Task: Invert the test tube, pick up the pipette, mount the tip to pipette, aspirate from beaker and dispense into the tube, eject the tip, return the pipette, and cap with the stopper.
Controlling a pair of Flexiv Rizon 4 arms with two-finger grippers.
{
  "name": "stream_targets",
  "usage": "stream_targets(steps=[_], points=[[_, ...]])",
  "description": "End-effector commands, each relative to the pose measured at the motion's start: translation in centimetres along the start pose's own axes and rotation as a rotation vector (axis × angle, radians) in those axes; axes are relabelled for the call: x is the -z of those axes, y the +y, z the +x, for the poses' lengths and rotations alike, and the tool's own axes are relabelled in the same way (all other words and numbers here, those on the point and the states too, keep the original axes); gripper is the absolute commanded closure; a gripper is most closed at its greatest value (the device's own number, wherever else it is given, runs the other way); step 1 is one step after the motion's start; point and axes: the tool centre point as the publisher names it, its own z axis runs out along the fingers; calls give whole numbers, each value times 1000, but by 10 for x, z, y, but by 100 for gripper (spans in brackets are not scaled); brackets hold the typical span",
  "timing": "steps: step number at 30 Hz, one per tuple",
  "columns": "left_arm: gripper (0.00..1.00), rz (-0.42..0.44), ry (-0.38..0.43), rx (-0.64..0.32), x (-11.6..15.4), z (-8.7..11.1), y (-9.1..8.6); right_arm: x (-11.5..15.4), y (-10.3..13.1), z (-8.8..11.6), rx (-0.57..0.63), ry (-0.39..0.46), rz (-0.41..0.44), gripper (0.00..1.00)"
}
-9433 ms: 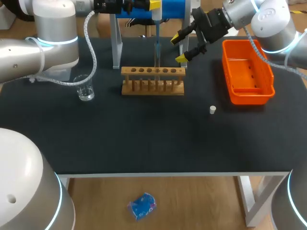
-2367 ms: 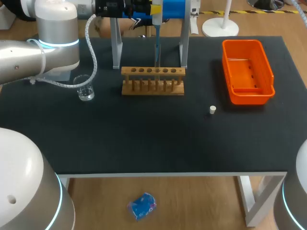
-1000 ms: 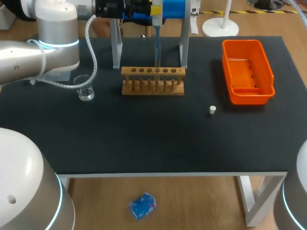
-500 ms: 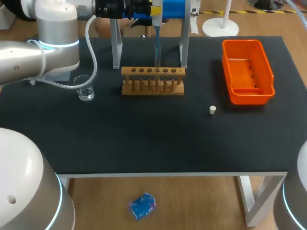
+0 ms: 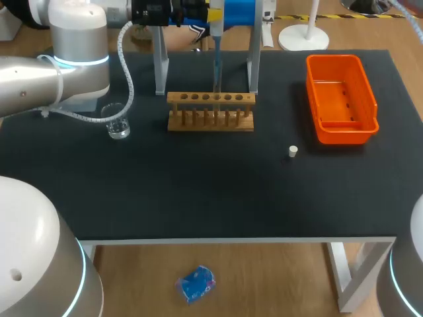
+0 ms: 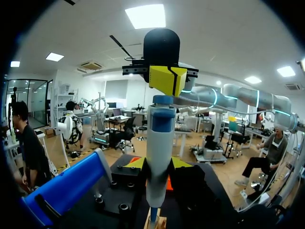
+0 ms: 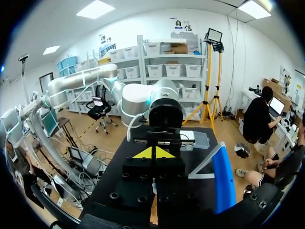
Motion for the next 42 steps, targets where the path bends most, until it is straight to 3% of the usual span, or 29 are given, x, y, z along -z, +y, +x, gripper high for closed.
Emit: stream_targets(steps=[1,13,42], points=[[100,2,0,0,0,-1,-5,-3,-7,2,-3,-4,-1,100],[100,2,0,0,0,-1,-5,-5,-10,4,-13,-7,-10,100],[100,2,0,0,0,-1,-5,20,26,-2,74,-52,-17,100]])
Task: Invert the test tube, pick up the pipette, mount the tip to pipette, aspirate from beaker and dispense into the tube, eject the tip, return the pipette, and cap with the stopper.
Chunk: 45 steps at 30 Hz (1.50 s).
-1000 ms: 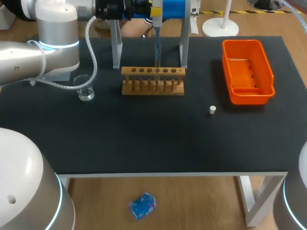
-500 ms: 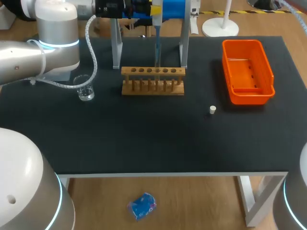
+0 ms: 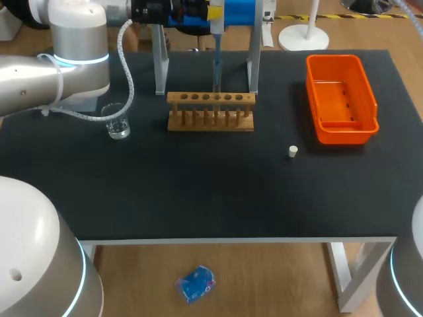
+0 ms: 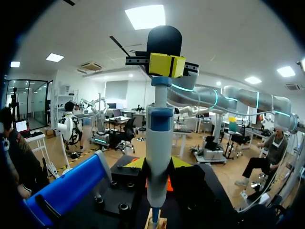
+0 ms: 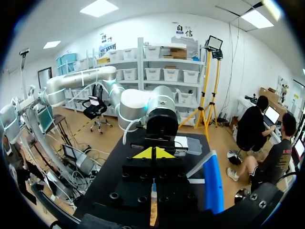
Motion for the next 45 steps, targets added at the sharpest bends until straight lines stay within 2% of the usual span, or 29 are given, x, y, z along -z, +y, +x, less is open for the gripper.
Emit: stream_targets(steps=[1,7,8,9,10,17,23,28,36,45], points=[[100,-2,1,1,0,0,-1,5,5,0,7,-2,7,100],[100,-2,1,1,0,0,-1,14,12,1,22,-11,12,100],[100,-2,1,1,0,0,-1,16,12,2,26,-8,10,92],[100,-2,1,1,0,0,-1,19,12,4,30,-8,15,20],[100,-2,1,1,0,0,-1,21,12,6,31,-9,14,0],[100,-2,1,1,0,0,-1,42,10,22,36,-43,15,0],[100,-2,1,1,0,0,-1,57,-3,41,72,-88,5,0],[100,-2,1,1,0,0,-1,67,-24,53,80,-129,-2,0],[100,-2,1,1,0,0,-1,76,-58,67,77,-141,-13,0],[100,-2,1,1,0,0,-1,64,-96,76,56,-114,-43,0]])
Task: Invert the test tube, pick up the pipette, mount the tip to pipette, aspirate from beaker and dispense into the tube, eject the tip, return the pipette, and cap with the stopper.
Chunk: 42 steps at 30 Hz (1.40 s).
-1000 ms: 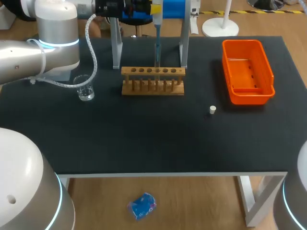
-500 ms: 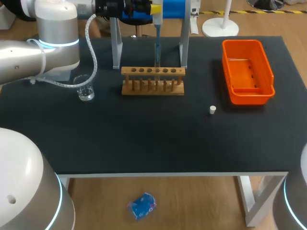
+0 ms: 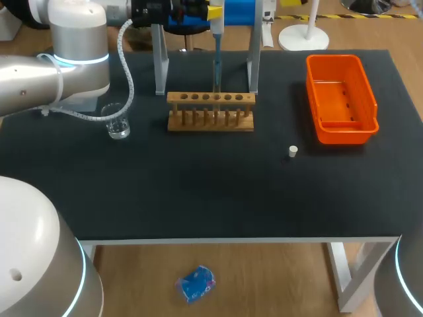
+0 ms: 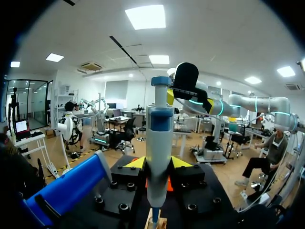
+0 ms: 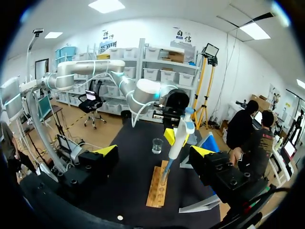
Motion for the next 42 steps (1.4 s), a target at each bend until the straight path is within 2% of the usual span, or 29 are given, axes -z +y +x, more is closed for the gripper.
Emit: stream_targets(steps=[1,18,27,31,33,42], points=[[100,-2,1,1,0,0,-1,-7,-13,7,0,-19,-18,0],[100,-2,1,1,0,0,-1,-7,-13,7,0,-19,-18,0],[100,-2,1,1,0,0,-1,-24,-53,13,-95,-28,44,0],[100,-2,1,1,0,0,-1,-35,-68,12,-101,-32,60,0],[100,-2,1,1,0,0,-1,-43,-77,11,-92,-34,103,0],[100,-2,1,1,0,0,-1,-68,-119,7,-84,-21,146,0]])
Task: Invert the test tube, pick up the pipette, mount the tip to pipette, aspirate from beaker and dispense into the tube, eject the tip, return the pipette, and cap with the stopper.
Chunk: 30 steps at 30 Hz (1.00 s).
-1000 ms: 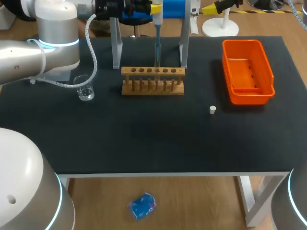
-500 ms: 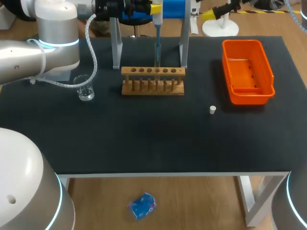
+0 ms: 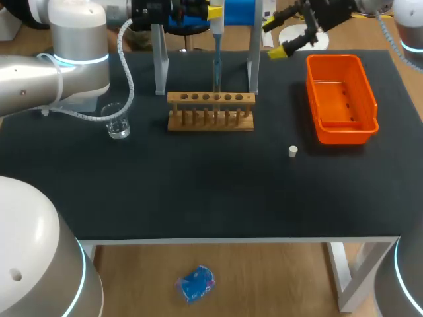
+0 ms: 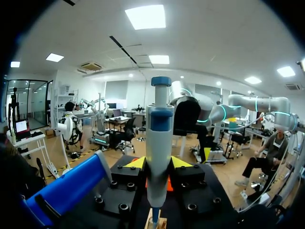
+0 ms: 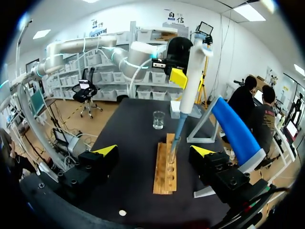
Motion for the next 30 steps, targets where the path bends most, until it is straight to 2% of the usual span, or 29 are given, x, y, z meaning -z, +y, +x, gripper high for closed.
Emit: stream_targets(steps=[1,15,22,25,30], points=[[100,-2,1,1,0,0,-1,-15,-15,-7,0,8,11,0],[100,-2,1,1,0,0,-1,-52,-51,-13,-16,7,84,0],[100,-2,1,1,0,0,-1,-56,-57,-15,-23,-25,101,0],[100,-2,1,1,0,0,-1,-52,-53,-16,-9,-30,74,0],[100,-2,1,1,0,0,-1,-52,-53,-16,-9,-30,74,0]])
